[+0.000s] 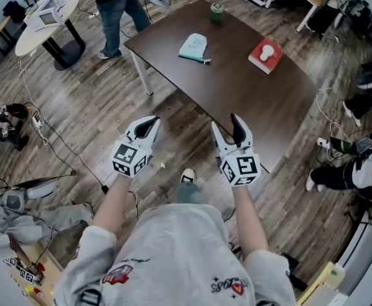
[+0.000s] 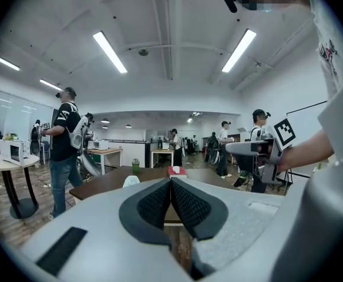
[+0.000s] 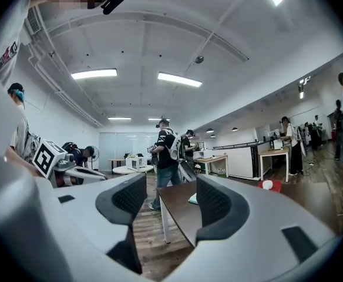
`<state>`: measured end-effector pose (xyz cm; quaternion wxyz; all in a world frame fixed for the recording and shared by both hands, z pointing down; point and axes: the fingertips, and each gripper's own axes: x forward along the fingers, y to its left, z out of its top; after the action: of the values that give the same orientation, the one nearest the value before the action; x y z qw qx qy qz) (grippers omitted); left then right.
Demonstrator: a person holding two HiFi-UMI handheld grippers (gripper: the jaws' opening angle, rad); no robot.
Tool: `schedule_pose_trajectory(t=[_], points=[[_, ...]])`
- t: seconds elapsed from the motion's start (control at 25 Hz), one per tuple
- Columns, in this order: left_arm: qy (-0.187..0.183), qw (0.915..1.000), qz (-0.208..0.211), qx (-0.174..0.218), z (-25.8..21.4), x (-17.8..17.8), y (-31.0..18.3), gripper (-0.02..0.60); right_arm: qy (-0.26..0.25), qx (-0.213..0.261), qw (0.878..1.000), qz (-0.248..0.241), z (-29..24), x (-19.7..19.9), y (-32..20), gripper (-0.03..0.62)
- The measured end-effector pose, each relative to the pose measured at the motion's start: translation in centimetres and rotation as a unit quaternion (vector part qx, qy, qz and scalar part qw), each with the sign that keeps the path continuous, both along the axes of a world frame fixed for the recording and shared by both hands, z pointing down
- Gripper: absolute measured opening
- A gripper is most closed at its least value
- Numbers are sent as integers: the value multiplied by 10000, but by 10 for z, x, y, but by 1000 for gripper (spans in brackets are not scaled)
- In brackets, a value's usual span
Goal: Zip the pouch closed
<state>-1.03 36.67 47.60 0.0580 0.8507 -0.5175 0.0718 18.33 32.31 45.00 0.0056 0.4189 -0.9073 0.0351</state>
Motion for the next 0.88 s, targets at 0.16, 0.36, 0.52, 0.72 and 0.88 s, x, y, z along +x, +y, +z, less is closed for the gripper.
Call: schedule_pose_trajectory(t=[0.16, 0.36, 0.52, 0.72, 0.88], points=[[41, 10000, 24, -6, -6, 3, -58, 6, 20, 5, 10000, 7, -4, 3, -51, 253], [58, 9999, 102, -12, -5, 15, -115, 6, 62, -7, 10000, 25, -5, 13, -108, 249], [79, 10000, 43, 27, -7, 9, -150, 6, 43, -8, 10000, -7, -2, 8, -147, 246], [62, 10000, 46, -21, -2, -5, -193, 6, -58, -67, 9999, -69, 3, -9, -196, 247], [94, 9999, 99, -81, 10, -31, -245, 6, 10, -129, 9999, -42, 17, -34, -244, 247]])
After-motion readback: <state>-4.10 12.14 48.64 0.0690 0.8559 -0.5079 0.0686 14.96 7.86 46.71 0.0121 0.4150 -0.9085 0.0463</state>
